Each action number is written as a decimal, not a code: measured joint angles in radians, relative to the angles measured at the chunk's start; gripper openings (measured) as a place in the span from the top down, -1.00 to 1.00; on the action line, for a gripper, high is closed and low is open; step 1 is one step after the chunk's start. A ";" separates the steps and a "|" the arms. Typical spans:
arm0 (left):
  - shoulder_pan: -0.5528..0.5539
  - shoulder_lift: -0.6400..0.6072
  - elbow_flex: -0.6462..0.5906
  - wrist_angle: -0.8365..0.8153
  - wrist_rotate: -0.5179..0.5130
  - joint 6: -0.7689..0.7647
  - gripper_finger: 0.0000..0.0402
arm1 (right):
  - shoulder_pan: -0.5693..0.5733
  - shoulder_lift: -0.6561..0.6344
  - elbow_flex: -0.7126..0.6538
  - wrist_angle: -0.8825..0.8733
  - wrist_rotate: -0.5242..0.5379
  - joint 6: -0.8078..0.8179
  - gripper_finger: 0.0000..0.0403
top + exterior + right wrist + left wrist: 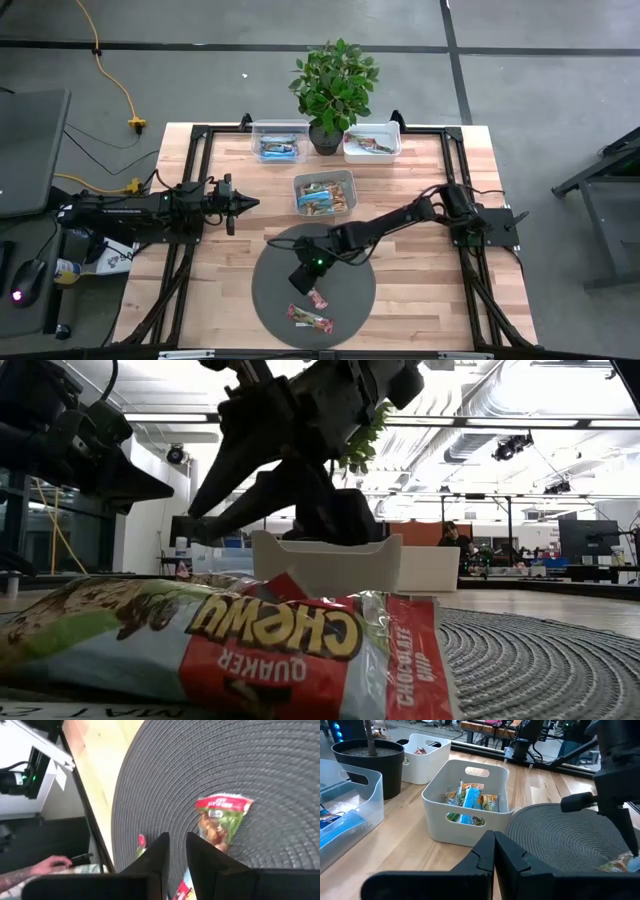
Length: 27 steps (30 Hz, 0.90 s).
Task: Pick and place Granola Bars by type
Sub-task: Put the red granola bar into the white bin
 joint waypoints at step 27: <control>0.000 0.000 0.000 0.000 0.001 0.000 1.00 | 0.091 -0.002 0.002 0.060 0.180 -0.077 -0.22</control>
